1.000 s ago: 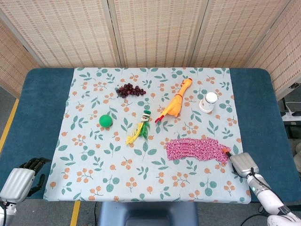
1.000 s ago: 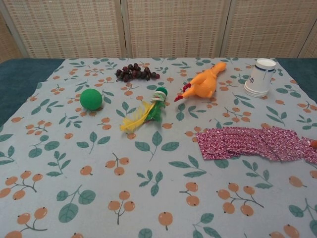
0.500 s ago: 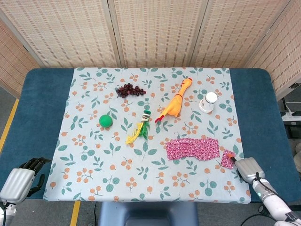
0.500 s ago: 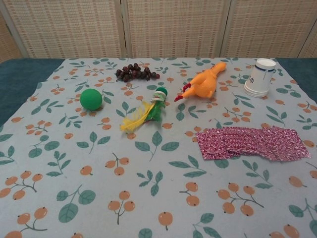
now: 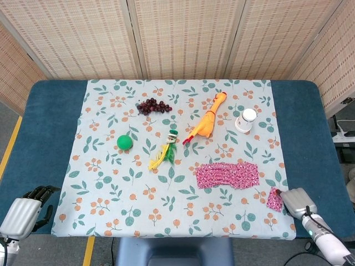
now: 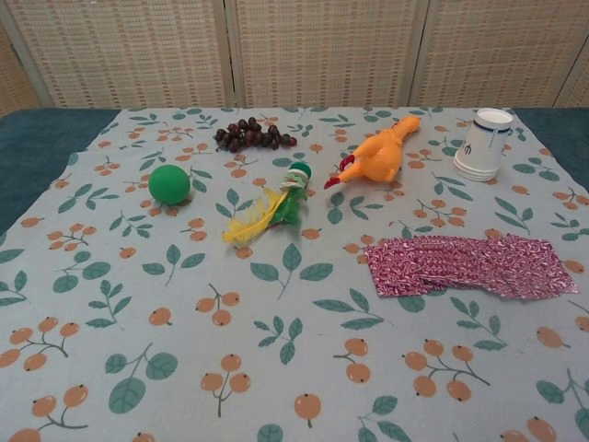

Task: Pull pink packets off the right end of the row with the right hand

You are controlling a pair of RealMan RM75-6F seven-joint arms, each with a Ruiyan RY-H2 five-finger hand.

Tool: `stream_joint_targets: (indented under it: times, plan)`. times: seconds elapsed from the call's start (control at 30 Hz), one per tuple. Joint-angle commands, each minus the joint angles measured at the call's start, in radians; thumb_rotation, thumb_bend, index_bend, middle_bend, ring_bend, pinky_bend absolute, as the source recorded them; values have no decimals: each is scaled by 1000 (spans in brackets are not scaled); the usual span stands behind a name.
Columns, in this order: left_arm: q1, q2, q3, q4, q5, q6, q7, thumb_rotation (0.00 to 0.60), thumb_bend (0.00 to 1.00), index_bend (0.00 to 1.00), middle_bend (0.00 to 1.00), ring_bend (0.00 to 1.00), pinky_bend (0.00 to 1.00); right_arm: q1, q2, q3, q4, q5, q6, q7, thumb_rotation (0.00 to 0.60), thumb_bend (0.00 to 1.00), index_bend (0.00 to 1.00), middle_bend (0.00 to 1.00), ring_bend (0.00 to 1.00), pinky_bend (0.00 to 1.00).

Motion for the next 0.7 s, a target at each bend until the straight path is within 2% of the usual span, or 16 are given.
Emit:
stream_joint_targets:
  times: [0.03,0.27,0.43,0.7]
  plan:
    - [0,0,0,0,1,-1,1,600,595,243,262,245,435,-7,9,8,-16,-55,20,55,600,902,378,753,861,823]
    - [-1,0,0,0,-2,-2,1,600,594,243,262,245,436,-14,-23,34,33,-186,55,193,600,902,353,753,861,823]
    - [-1,2,0,1,-2,-4,-3,600,595,243,262,246,436,-3,-82,58,98,-165,40,195,600,901,309,753,861,823]
    - [-2,2,0,2,-4,-6,-6,600,594,243,263,254,436,27,-121,82,128,-122,-11,192,600,903,248,753,861,823]
